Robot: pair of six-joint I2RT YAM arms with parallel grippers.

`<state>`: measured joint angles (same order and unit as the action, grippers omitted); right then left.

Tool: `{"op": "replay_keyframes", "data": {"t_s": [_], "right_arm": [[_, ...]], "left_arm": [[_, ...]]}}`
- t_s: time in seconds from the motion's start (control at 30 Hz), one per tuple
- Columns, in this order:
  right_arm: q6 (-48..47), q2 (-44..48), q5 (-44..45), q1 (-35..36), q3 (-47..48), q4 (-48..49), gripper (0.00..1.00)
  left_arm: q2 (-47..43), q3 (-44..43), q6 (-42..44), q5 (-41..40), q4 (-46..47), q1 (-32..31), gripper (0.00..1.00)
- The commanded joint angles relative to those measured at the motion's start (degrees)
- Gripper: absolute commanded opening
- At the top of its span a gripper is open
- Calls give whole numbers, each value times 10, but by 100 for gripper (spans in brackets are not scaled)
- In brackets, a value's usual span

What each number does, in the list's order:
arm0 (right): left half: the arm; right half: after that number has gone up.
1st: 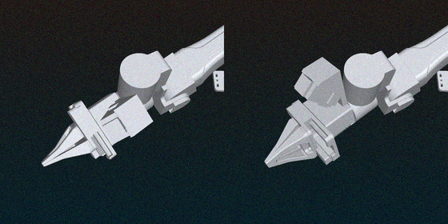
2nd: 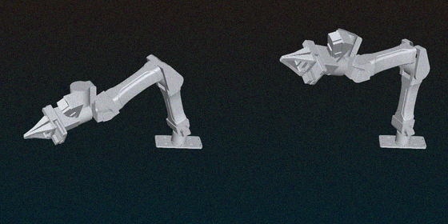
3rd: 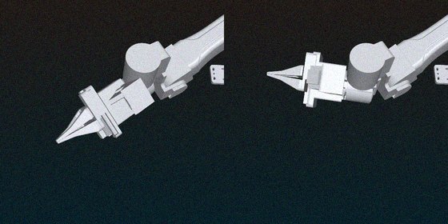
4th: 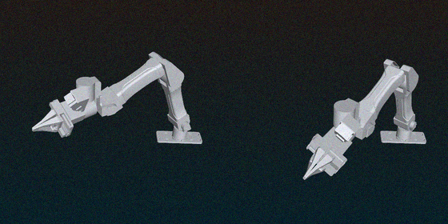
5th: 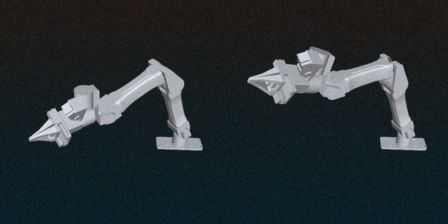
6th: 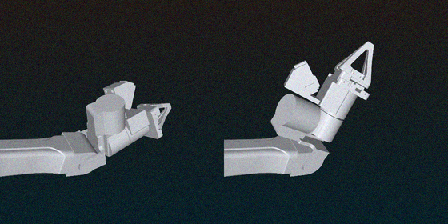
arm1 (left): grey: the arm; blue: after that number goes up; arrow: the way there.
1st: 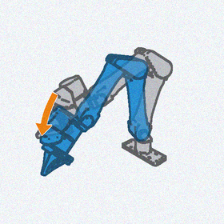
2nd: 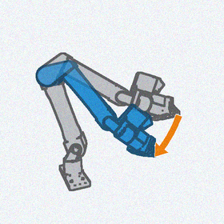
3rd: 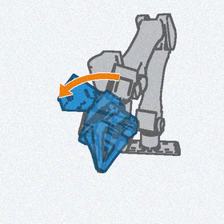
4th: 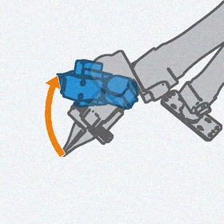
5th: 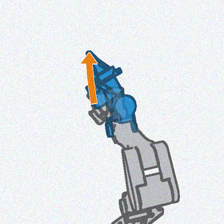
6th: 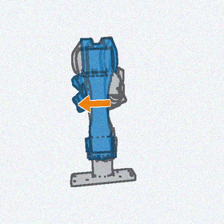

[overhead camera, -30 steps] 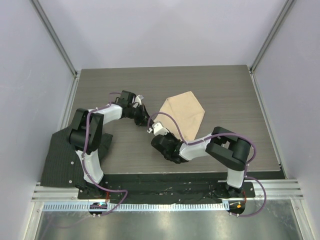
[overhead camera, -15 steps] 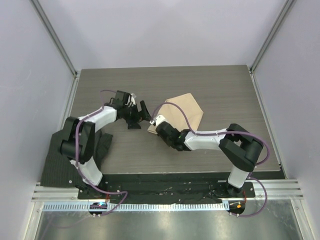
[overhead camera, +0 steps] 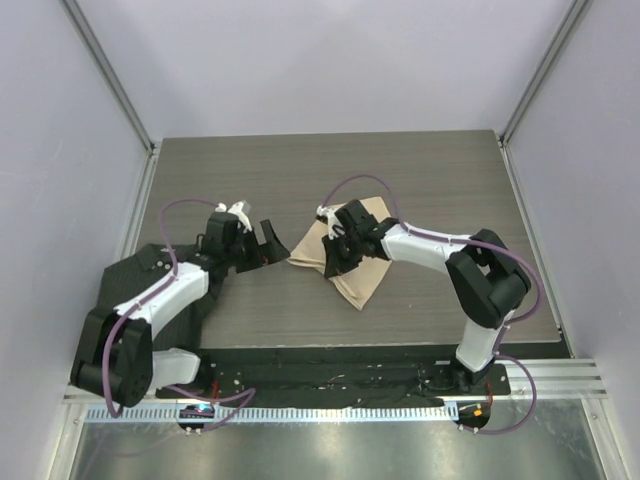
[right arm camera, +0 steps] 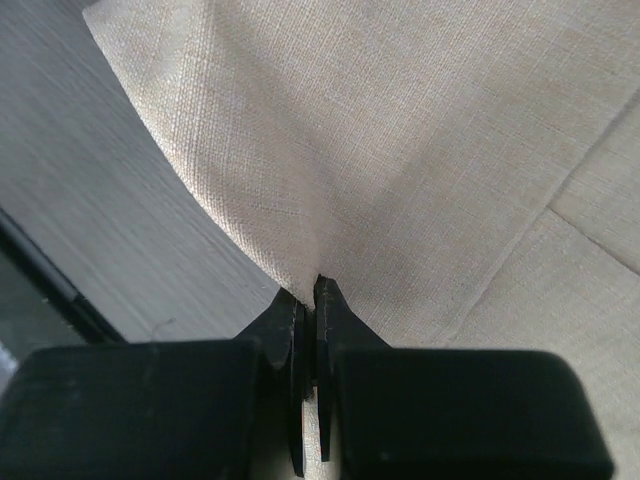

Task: Fold the napkin, place the utensils inside, and roll it up
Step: Roll the napkin with the utensil

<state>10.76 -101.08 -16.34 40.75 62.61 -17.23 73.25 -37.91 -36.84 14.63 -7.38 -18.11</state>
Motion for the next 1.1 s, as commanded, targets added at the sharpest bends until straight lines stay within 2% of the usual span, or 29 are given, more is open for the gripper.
{"op": "replay_keyframes", "data": {"t_s": [0.0,0.2,0.5,0.6,0.63,0.7,0.83,1.07], "right_arm": [[26,-32,-159,-32,36,-31,1],[29,-94,-236,-73,54,-37,1],[40,-160,-297,-117,76,-39,1],[42,-169,-298,-124,77,-39,1],[41,-170,-299,-125,78,-39,1],[41,-171,-294,-127,77,-39,1],[41,-176,-292,-130,74,-39,1],[40,-178,-287,-133,74,-40,1]], "left_arm": [[-38,27,39,-19,94,-19,97],[-34,35,69,-13,119,-41,91],[0,35,108,-72,105,-104,82],[7,37,114,-76,107,-115,67],[17,36,115,-74,112,-117,57],[29,34,114,-51,118,-118,52],[70,24,96,-6,150,-120,50],[126,2,36,22,245,-120,50]]}}
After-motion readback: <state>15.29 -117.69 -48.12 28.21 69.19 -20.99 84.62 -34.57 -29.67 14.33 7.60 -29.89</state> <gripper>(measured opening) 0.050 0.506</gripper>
